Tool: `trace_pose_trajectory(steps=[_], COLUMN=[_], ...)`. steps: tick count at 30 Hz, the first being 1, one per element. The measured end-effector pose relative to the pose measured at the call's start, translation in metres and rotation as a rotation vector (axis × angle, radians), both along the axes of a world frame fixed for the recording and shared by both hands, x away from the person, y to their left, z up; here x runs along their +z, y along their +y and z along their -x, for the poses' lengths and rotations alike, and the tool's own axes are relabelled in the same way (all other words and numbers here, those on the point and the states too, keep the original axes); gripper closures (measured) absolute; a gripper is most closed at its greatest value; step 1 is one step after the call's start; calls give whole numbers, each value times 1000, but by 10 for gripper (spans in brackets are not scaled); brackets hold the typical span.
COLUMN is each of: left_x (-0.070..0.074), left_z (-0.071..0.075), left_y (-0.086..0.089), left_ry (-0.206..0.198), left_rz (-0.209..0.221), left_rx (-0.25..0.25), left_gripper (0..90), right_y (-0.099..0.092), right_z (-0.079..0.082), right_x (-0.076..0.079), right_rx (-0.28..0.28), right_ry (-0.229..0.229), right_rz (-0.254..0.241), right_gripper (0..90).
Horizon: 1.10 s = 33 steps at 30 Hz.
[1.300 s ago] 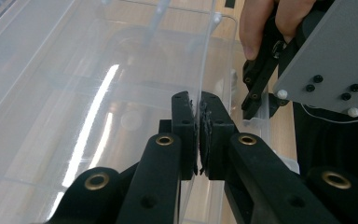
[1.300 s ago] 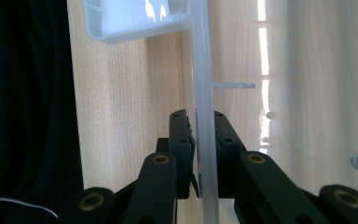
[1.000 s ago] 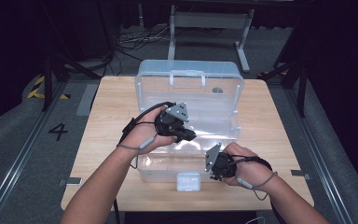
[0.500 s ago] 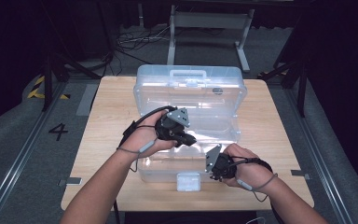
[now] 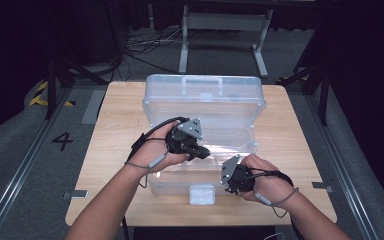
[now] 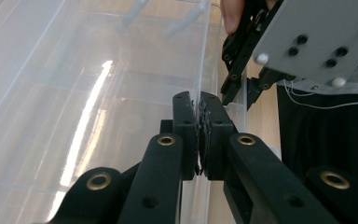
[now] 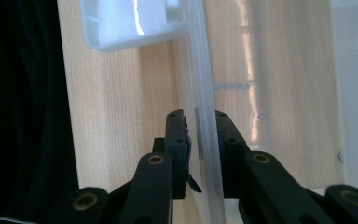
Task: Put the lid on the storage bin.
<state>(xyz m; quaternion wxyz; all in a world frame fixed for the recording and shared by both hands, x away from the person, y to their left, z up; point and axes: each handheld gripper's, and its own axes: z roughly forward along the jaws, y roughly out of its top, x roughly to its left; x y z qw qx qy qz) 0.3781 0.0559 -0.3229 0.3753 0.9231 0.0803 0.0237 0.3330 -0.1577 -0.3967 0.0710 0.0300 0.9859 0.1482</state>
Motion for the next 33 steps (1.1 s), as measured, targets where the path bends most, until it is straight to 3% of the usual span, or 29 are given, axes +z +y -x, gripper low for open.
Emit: trace_pose_trajectory(steps=[8,17,26,33], left_x=[0,0,-1,-1], left_z=[1,0,1,1], left_y=[-1,-1,-1,0], left_ry=[-6,-4,-6,-4], left_rz=[-4,-1,-1,1], left_rx=[-2,-4,-3,5], left_gripper=[866,867,866,865], right_y=[-4,-14,-28,-45], right_z=[5,6,1,-4], right_x=[12,42,59,71], right_rx=[4,-1,-27,-91], right_ry=[-31,-41,-24,-45], right_rz=[-15,-114,-261,-437], right_gripper=[787,833,900,900])
